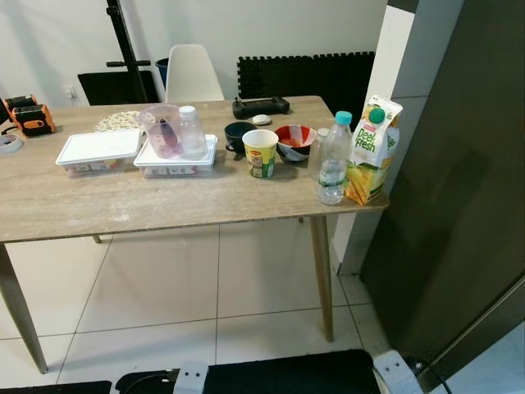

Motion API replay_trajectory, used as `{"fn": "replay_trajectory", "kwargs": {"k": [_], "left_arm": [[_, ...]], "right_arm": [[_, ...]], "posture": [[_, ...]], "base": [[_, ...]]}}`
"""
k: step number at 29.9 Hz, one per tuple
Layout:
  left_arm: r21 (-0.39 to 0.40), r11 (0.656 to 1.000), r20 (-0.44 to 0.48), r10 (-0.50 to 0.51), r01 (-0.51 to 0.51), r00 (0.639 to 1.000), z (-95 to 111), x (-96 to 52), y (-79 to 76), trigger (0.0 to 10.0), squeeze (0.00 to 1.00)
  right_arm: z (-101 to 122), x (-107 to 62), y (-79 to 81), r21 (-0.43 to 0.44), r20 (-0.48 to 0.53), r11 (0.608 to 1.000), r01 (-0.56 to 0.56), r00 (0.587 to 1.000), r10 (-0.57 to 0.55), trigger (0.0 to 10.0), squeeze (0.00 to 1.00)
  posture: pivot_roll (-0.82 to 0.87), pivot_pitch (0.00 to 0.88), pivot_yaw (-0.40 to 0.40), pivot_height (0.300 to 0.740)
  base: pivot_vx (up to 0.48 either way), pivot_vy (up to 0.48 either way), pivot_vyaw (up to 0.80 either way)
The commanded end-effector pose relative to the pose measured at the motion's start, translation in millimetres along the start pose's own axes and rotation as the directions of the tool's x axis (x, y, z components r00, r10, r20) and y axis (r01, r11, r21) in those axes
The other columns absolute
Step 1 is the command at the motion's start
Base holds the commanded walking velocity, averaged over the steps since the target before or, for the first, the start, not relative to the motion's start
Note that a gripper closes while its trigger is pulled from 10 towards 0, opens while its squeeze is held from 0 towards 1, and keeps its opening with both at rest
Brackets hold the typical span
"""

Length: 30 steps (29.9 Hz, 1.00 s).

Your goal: Restocking fridge

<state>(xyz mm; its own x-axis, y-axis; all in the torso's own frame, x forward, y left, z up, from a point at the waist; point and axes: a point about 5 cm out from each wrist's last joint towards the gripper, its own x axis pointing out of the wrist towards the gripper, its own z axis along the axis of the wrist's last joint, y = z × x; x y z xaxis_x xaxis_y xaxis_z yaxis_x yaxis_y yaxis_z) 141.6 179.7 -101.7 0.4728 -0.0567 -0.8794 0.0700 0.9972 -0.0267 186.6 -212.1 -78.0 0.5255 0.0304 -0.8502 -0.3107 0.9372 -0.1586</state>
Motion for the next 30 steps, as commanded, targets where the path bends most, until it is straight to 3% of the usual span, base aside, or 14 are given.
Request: {"fn": "replay_trajectory", "kwargs": {"k": [1, 3, 7, 11, 13, 14, 16, 17, 18, 23, 24, 25, 28, 30], "left_arm": [[0.003, 1.0, -0.014, 0.007, -0.007, 1.0, -3, -0.8, 3.4, 10.0, 0.0], [0.003, 1.0, -0.014, 0.007, -0.007, 1.0, -3, -0.8, 3.4, 10.0, 0.0], [-0.024, 1.0, -0.009, 0.016, -0.016, 1.0, -3, -0.8, 2.8, 10.0, 0.0], [-0.026, 1.0, -0.009, 0.017, -0.018, 1.0, -3, -0.8, 3.0, 10.0, 0.0], [-0.025, 1.0, -0.009, 0.019, -0.019, 1.0, -3, -1.0, 3.8, 10.0, 0.0], [-0.025, 1.0, -0.009, 0.019, -0.019, 1.0, -3, -1.0, 3.8, 10.0, 0.0], [-0.023, 1.0, -0.009, 0.02, -0.02, 1.0, -3, -1.1, 4.6, 10.0, 0.0], [-0.023, 1.0, -0.009, 0.02, -0.02, 1.0, -3, -1.1, 4.6, 10.0, 0.0], [-0.022, 1.0, -0.009, 0.02, -0.021, 1.0, -3, -1.1, 4.7, 10.0, 0.0], [-0.017, 1.0, -0.009, 0.019, -0.019, 1.0, -4, -1.1, 4.3, 10.0, 0.0], [-0.017, 1.0, -0.009, 0.019, -0.019, 1.0, -4, -1.1, 4.1, 10.0, 0.0], [-0.017, 1.0, -0.009, 0.019, -0.019, 1.0, -4, -1.1, 4.1, 10.0, 0.0], [-0.016, 1.0, -0.008, 0.017, -0.017, 1.0, -4, -1.0, 3.5, 10.0, 0.0], [-0.015, 1.0, -0.007, 0.016, -0.016, 1.0, -4, -1.0, 3.1, 10.0, 0.0]], "right_arm": [[26, 1.7, -3.9, 0.009, 0.093, 1.0, -0.028, 0.995, 0.027, 10.0, 0.0], [26, 1.7, -3.9, 0.009, 0.093, 1.0, -0.028, 0.995, 0.027, 10.0, 0.0], [59, 2.0, -4.4, -0.017, 0.198, 0.995, -0.096, 0.975, 0.098, 10.0, 0.0], [89, -0.3, 3.9, -0.03, 0.304, 0.972, -0.232, 0.924, 0.23, 10.0, 0.0], [111, -4.7, 13.8, -0.076, 0.38, 0.928, -0.364, 0.85, 0.365, 10.0, 0.0], [111, -4.7, 13.8, -0.076, 0.38, 0.928, -0.364, 0.85, 0.365, 10.0, 0.0], [138, -13.8, 23.4, -0.163, 0.457, 0.845, -0.509, 0.72, 0.522, 10.0, 0.0], [138, -13.8, 23.4, -0.163, 0.457, 0.845, -0.509, 0.72, 0.522, 10.0, 0.0], [144, -16.8, 25.4, -0.192, 0.473, 0.818, -0.542, 0.68, 0.561, 10.0, 0.0], [201, -49.4, 37.8, -0.448, 0.544, 0.606, -0.657, 0.337, 0.768, 10.0, 0.0], [213, -56.3, 38.6, -0.475, 0.567, 0.586, -0.656, 0.282, 0.774, 10.0, 0.0], [213, -56.3, 38.6, -0.475, 0.567, 0.586, -0.656, 0.282, 0.774, 10.0, 0.0], [251, -80.3, 40.5, -0.545, 0.63, 0.544, -0.638, 0.117, 0.768, 10.0, 0.0], [273, -94.9, 41.5, -0.577, 0.661, 0.542, -0.611, 0.041, 0.749, 10.0, 0.0]], "posture": [[-0.05, 0.0, -0.02, 0.74], [-0.05, 0.0, -0.02, 0.74], [-0.05, 0.0, -0.023, 0.74], [-0.05, 0.0, -0.023, 0.74], [-0.05, 0.0, -0.023, 0.74], [-0.05, 0.0, -0.023, 0.74], [-0.05, 0.0, -0.023, 0.74], [-0.05, 0.0, -0.023, 0.74], [-0.05, 0.0, -0.023, 0.74], [-0.04, 0.0, -0.03, 0.74], [-0.04, 0.0, -0.03, 0.74], [-0.04, 0.0, -0.03, 0.74], [-0.04, 0.0, -0.034, 0.74], [-0.04, 0.0, -0.038, 0.74]], "base": [[0.0, -0.48, 0.0], [0.0, -0.48, 0.0], [0.0, -0.223, 0.0], [0.0, 0.0, 0.0], [0.0, 0.0, 0.0], [0.0, 0.0, 0.0], [0.0, 0.0, 0.0], [0.0, 0.0, 0.0], [0.0, 0.0, 0.0], [0.0, 0.0, 0.0], [0.0, 0.0, 0.0], [0.0, 0.0, 0.0], [0.0, 0.0, 0.0], [0.0, 0.0, 0.0]]}}
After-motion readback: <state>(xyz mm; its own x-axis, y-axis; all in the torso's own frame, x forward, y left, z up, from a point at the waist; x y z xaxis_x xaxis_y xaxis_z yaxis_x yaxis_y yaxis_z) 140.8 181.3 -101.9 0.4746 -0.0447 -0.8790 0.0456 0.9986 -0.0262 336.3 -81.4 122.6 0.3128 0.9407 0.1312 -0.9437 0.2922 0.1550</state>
